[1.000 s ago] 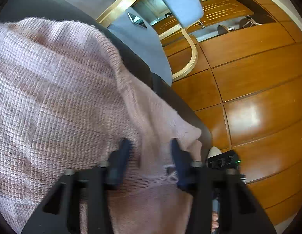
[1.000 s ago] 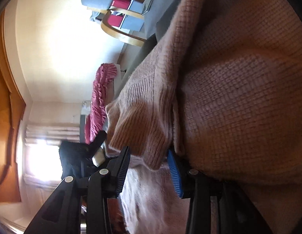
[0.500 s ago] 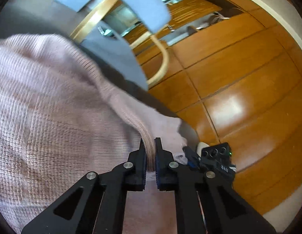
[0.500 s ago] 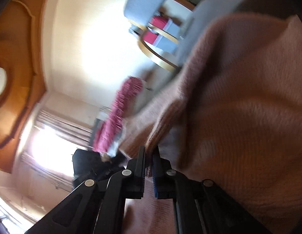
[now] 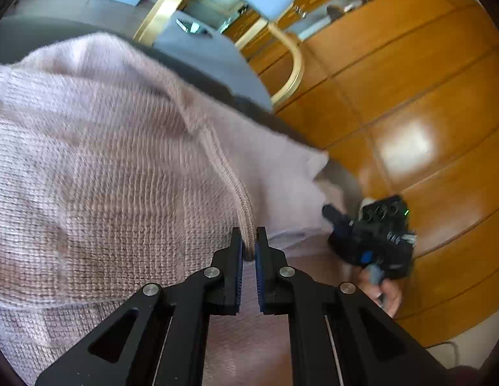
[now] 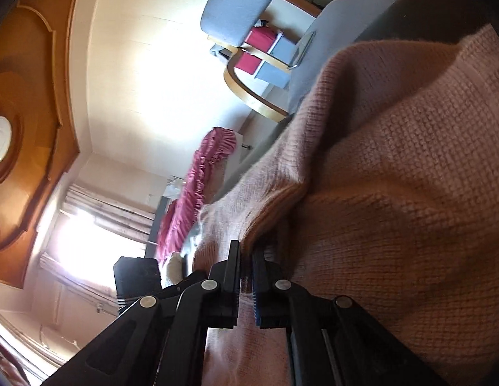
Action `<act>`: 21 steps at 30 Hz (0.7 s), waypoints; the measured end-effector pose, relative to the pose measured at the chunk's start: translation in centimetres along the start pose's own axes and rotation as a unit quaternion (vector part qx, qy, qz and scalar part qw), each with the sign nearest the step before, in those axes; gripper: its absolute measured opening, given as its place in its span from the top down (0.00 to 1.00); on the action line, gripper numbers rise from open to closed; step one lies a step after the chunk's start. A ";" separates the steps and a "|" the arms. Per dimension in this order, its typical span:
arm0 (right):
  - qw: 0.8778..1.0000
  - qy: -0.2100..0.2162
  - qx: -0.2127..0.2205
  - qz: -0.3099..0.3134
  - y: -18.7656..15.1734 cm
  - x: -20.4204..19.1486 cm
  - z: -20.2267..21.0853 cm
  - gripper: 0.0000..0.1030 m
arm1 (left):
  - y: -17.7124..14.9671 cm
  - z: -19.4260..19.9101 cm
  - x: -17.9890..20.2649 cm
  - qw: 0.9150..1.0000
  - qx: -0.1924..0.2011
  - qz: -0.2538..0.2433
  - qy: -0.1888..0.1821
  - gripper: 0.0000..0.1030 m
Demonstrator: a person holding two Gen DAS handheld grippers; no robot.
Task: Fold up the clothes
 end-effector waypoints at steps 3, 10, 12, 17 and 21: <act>1.000 -0.005 0.000 -0.014 0.0 0.8 0.6 0.96 | 0.0 0.1 -0.2 1.000 0.002 0.002 -0.008 0.93; 0.997 0.055 0.004 -0.057 0.5 1.4 1.0 0.80 | -0.2 0.8 -1.5 0.995 0.048 0.054 -0.066 0.57; 0.999 0.035 0.002 -0.037 0.3 0.8 0.6 0.80 | 0.0 0.7 -1.5 0.993 0.059 0.062 -0.079 0.52; 0.996 -0.067 0.003 0.062 -0.8 -1.3 -0.5 0.84 | 0.1 0.0 1.3 0.998 0.048 -0.039 0.020 0.81; 0.994 -0.072 0.015 0.083 -1.3 -2.1 -0.4 0.95 | -0.1 1.0 1.1 0.997 0.061 -0.040 0.014 0.94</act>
Point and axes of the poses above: each gripper's, at about its wrist camera, not at the fingertips, and z roughly against the way its jaws point, x to its right, y to its top, the point moved 2 cm from there along -z, roughly the way its jaws point, and after that the axes turned 12 degrees about -z, right-handed, at the moved point
